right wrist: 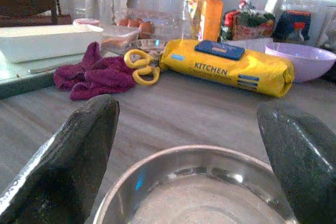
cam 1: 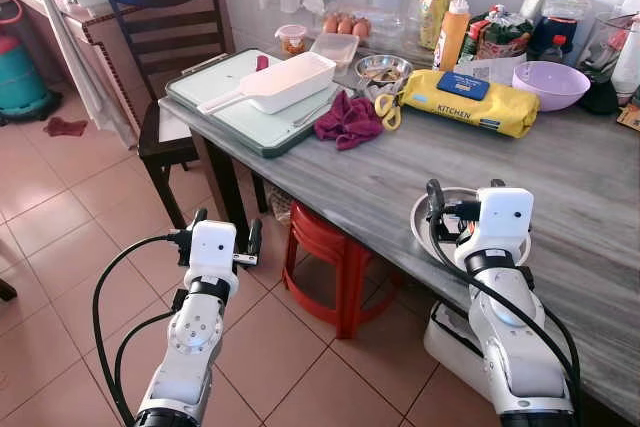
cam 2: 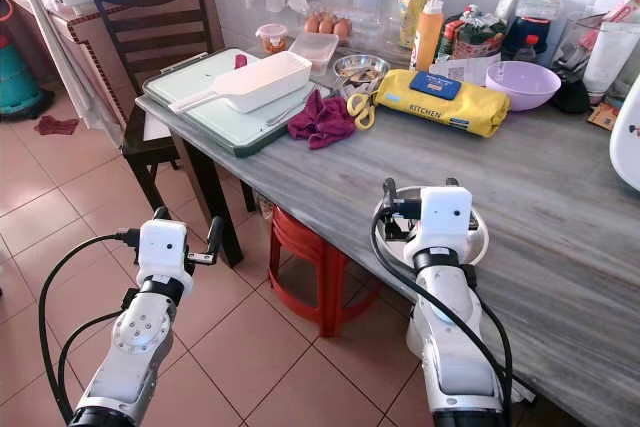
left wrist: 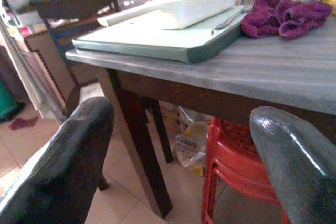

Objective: Setting the table

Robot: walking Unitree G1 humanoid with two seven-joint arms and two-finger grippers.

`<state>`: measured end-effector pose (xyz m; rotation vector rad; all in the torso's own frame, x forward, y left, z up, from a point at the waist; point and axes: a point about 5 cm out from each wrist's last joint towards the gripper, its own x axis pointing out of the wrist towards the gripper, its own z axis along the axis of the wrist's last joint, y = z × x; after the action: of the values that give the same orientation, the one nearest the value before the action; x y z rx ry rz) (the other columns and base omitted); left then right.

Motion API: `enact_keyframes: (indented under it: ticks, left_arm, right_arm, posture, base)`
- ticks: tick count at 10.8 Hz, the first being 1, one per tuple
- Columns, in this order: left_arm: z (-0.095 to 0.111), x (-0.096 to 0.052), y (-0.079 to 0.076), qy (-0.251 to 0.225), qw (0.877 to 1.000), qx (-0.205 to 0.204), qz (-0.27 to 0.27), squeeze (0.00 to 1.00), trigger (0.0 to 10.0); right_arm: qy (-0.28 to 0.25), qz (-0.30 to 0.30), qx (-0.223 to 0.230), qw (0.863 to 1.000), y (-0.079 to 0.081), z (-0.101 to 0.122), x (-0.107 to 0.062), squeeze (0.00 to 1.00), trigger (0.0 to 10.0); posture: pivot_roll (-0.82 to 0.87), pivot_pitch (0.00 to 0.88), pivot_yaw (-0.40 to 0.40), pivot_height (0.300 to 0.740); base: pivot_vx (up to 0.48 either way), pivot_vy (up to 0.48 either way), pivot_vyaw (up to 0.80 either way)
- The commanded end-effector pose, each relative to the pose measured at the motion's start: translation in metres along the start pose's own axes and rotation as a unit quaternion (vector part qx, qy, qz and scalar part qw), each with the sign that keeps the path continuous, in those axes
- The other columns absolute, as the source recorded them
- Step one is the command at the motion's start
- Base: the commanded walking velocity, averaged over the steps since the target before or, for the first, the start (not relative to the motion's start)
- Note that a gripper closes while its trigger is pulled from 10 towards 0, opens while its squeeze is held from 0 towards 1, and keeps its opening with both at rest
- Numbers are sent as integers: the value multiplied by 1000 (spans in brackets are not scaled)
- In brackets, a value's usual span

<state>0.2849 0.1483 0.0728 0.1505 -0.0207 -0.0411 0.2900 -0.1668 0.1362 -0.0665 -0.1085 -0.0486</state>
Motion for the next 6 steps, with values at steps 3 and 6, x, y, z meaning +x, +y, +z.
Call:
enact_keyframes:
  ticks: [3, 6]
  left_arm:
    - [7, 4, -2, -7, 1000, -2, -9, 0, 10000]
    - [10, 6, 0, -12, 1000, -3, -8, 0, 10000]
  right_arm:
    - [-12, -4, 5, 1000, -1, 5, -3, 0, 10000]
    - [-9, -6, 11, 1000, -1, 7, -2, 0, 10000]
  posture:
    - [-109, 33, 70, 740]
    - [-107, 32, 72, 740]
  base:
    - [0, 0, -469]
    - [0, 0, 0]
